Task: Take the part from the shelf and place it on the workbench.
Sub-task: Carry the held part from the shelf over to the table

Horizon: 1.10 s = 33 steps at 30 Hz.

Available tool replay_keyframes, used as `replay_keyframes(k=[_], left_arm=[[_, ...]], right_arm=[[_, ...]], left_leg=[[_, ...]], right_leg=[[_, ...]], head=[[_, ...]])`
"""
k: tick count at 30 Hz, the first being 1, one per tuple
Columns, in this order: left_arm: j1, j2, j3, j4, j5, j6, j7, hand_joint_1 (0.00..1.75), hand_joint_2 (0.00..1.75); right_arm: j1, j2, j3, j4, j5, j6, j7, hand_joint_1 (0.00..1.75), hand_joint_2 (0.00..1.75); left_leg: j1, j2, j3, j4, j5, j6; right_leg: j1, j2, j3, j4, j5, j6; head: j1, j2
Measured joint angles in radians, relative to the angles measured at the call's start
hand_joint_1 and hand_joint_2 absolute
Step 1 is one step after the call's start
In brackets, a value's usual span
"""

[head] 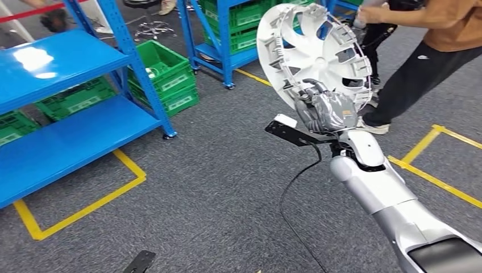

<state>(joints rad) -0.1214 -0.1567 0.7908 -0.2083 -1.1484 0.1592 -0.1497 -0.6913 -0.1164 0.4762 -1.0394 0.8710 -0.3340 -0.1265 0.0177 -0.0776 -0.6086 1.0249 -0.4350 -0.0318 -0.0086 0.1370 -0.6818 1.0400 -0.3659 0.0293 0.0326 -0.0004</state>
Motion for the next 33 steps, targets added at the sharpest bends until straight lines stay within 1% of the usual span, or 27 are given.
replay_keyframes(k=[1,2,3,4,5,6,7,8,9,10,11,12,13,14,15,17,19,21,22,23,24,25,26,28,30,32,33], left_arm=[[0.000,0.000,0.000,0.000,0.000,0.000,0.000,0.00,1.75],[-0.002,0.000,0.000,0.000,-0.001,0.000,0.000,0.00,1.75],[-0.003,-0.001,0.000,0.000,-0.002,0.000,0.000,0.00,1.75],[-0.003,-0.002,0.000,0.000,-0.003,0.000,0.000,0.00,1.75],[-0.003,-0.002,0.000,0.000,-0.003,-0.001,-0.001,0.00,1.75],[-0.002,-0.002,0.000,0.000,-0.004,-0.001,0.000,0.00,1.75],[0.000,-0.002,0.000,0.000,-0.004,-0.002,0.000,0.00,1.75],[0.001,-0.002,0.001,0.000,-0.004,-0.002,0.000,0.00,1.75],[0.002,-0.002,0.001,0.000,-0.004,-0.002,0.000,0.00,1.75],[0.001,-0.002,0.001,0.000,-0.004,-0.003,0.000,0.00,1.75],[0.001,-0.003,0.001,0.000,-0.004,-0.003,0.000,0.00,1.75],[0.001,-0.003,0.001,0.000,-0.004,-0.004,0.000,0.00,1.75],[0.000,-0.003,0.001,0.000,-0.004,-0.004,0.000,0.00,1.75],[0.000,-0.002,0.001,-0.001,-0.004,-0.004,0.000,0.00,1.75],[0.000,-0.002,0.001,-0.001,-0.004,-0.004,0.000,0.00,1.75],[0.000,-0.001,0.001,-0.001,-0.004,-0.004,0.000,0.00,1.75],[0.000,-0.001,0.002,-0.001,-0.004,-0.004,0.000,0.00,1.75],[0.001,-0.001,0.005,-0.001,-0.004,-0.006,-0.001,0.00,1.75],[0.003,-0.001,0.007,-0.001,-0.004,-0.006,-0.001,0.00,1.75],[0.004,-0.001,0.009,-0.001,-0.004,-0.007,-0.001,0.00,1.75],[0.006,-0.001,0.012,-0.001,-0.003,-0.007,-0.001,0.00,1.75],[0.006,-0.001,0.013,-0.001,-0.003,-0.007,-0.001,0.00,1.75],[0.006,-0.001,0.014,-0.001,-0.003,-0.008,-0.001,0.00,1.75],[0.005,0.000,0.016,-0.001,-0.003,-0.008,-0.001,0.00,1.75],[0.004,0.001,0.017,-0.001,-0.003,-0.007,-0.001,0.00,1.75],[0.003,0.002,0.017,-0.001,-0.003,-0.007,-0.001,0.00,1.75],[0.002,0.001,0.017,-0.001,-0.004,-0.008,-0.001,0.00,1.75]], right_arm=[[-0.001,-0.003,0.000,0.000,0.000,0.000,0.000,1.75,1.75],[-0.001,-0.007,-0.001,0.000,0.001,0.000,0.000,1.75,1.75],[-0.001,-0.012,-0.002,0.000,0.001,0.000,0.000,1.75,1.75],[-0.002,-0.015,-0.003,0.000,0.002,0.001,0.000,1.75,1.75],[-0.003,-0.017,-0.003,0.000,0.003,0.001,0.000,1.75,1.75],[-0.004,-0.017,-0.003,0.000,0.004,0.001,0.000,1.75,1.75],[-0.004,-0.017,-0.003,0.001,0.006,0.001,-0.001,1.75,1.75],[-0.003,-0.017,-0.003,0.001,0.007,0.002,-0.001,1.75,1.75],[-0.003,-0.018,-0.003,0.001,0.008,0.002,0.000,1.75,1.75],[-0.002,-0.019,-0.003,0.001,0.009,0.002,0.001,1.75,1.75],[-0.003,-0.020,-0.004,0.001,0.009,0.002,0.002,1.75,1.75],[-0.003,-0.021,-0.004,0.001,0.010,0.001,0.002,1.75,1.75],[-0.004,-0.022,-0.005,0.001,0.011,0.001,0.003,1.75,1.75],[-0.004,-0.022,-0.006,0.000,0.012,0.001,0.003,1.75,1.75],[-0.004,-0.022,-0.007,0.000,0.012,0.001,0.003,1.75,1.75],[0.000,-0.026,-0.011,0.000,0.013,0.000,0.005,1.75,1.75],[0.002,-0.030,-0.018,0.000,0.013,-0.001,0.008,1.75,1.75],[0.005,-0.030,-0.023,0.000,0.014,-0.001,0.010,1.75,1.75],[0.008,-0.030,-0.024,0.000,0.014,-0.001,0.010,1.75,1.75],[0.011,-0.030,-0.024,0.000,0.015,-0.001,0.010,1.75,1.75],[0.014,-0.030,-0.025,0.000,0.015,-0.001,0.010,1.75,1.75],[0.017,-0.031,-0.026,0.000,0.015,-0.002,0.010,1.75,1.75],[0.018,-0.031,-0.027,0.000,0.015,-0.002,0.011,1.75,1.75],[0.018,-0.033,-0.033,-0.001,0.016,-0.002,0.011,1.75,1.75],[0.018,-0.035,-0.039,-0.002,0.016,-0.005,0.012,1.75,1.75],[0.019,-0.041,-0.046,-0.004,0.017,-0.006,0.012,1.75,1.75],[0.021,-0.046,-0.048,-0.005,0.018,-0.006,0.012,1.75,1.75]], left_leg=[[0.001,0.009,0.002,-0.005,-0.002,0.004],[0.001,0.020,0.001,-0.006,0.000,0.010],[0.001,0.031,0.002,-0.007,0.003,0.016],[0.003,0.043,0.002,-0.009,0.004,0.021],[0.002,0.054,0.003,-0.010,0.005,0.025],[0.001,0.065,0.003,-0.009,0.004,0.028],[0.000,0.078,0.003,-0.009,0.003,0.029],[0.000,0.091,0.003,-0.009,0.003,0.029],[0.000,0.103,0.004,-0.009,0.002,0.029],[0.001,0.114,0.005,-0.009,0.000,0.027],[0.001,0.125,0.008,-0.008,-0.002,0.024],[0.000,0.135,0.011,-0.008,-0.005,0.019],[-0.004,0.145,0.014,-0.006,-0.009,0.014],[-0.008,0.154,0.017,-0.006,-0.012,0.008],[-0.013,0.163,0.019,-0.007,-0.014,0.004],[-0.014,0.178,0.024,-0.011,-0.018,-0.004],[-0.011,0.152,0.015,0.017,-0.045,-0.011],[-0.010,0.104,-0.031,0.121,-0.105,-0.011],[-0.010,0.091,-0.065,0.190,-0.134,-0.009],[-0.011,0.084,-0.096,0.246,-0.149,-0.008],[-0.011,0.081,-0.114,0.273,-0.147,-0.006],[-0.011,0.078,-0.115,0.264,-0.125,-0.004],[-0.011,0.072,-0.098,0.219,-0.090,-0.001],[-0.009,0.031,-0.041,0.090,-0.024,0.009],[-0.007,0.001,-0.006,0.012,-0.004,0.012],[-0.008,0.015,0.000,-0.002,-0.005,0.014],[-0.008,0.025,0.002,-0.006,-0.002,0.019]], right_leg=[[-0.002,0.012,-0.005,-0.002,0.004,0.007],[-0.003,0.010,-0.010,-0.003,0.006,0.013],[-0.001,-0.011,-0.017,0.005,0.001,0.019],[0.001,-0.043,-0.031,0.032,-0.015,0.023],[0.003,-0.081,-0.055,0.082,-0.042,0.027],[0.004,-0.110,-0.085,0.146,-0.073,0.030],[0.002,-0.125,-0.116,0.213,-0.101,0.033],[0.001,-0.130,-0.137,0.260,-0.116,0.034],[-0.001,-0.132,-0.141,0.273,-0.114,0.035],[-0.002,-0.136,-0.126,0.248,-0.095,0.035],[-0.003,-0.147,-0.091,0.189,-0.066,0.036],[-0.001,-0.171,-0.053,0.121,-0.045,0.037],[0.001,-0.190,-0.020,0.064,-0.028,0.033],[0.003,-0.202,0.000,0.027,-0.022,0.027],[0.006,-0.204,0.005,0.015,-0.024,0.020],[0.005,-0.177,0.003,0.013,-0.022,0.003],[0.002,-0.152,0.002,0.011,-0.019,-0.010],[-0.001,-0.128,0.002,0.010,-0.017,-0.020],[0.000,-0.115,0.002,0.010,-0.017,-0.023],[0.000,-0.100,0.002,0.010,-0.017,-0.024],[0.001,-0.085,0.002,0.010,-0.017,-0.025],[0.001,-0.070,0.002,0.010,-0.016,-0.024],[0.000,-0.055,0.003,0.010,-0.015,-0.023],[-0.001,-0.028,0.000,0.012,-0.013,-0.017],[-0.003,-0.004,-0.007,0.012,-0.008,-0.006],[-0.007,0.016,-0.012,0.005,-0.001,0.009],[-0.006,0.006,-0.016,0.006,-0.001,0.014]], head=[[0.000,0.000],[-0.001,0.000],[0.003,0.000],[0.009,0.000],[0.014,0.000],[0.019,0.000],[0.020,0.000],[0.020,0.000],[0.021,0.000],[0.020,0.000],[0.021,0.000],[0.021,0.000],[0.020,0.000],[0.019,0.000],[0.017,0.000],[0.014,0.000],[0.013,0.000],[0.009,0.000],[0.008,0.000],[0.007,0.000],[0.007,0.000],[0.007,0.000],[0.007,0.000],[0.007,0.000],[0.008,0.000],[0.007,0.000],[0.007,0.000]])
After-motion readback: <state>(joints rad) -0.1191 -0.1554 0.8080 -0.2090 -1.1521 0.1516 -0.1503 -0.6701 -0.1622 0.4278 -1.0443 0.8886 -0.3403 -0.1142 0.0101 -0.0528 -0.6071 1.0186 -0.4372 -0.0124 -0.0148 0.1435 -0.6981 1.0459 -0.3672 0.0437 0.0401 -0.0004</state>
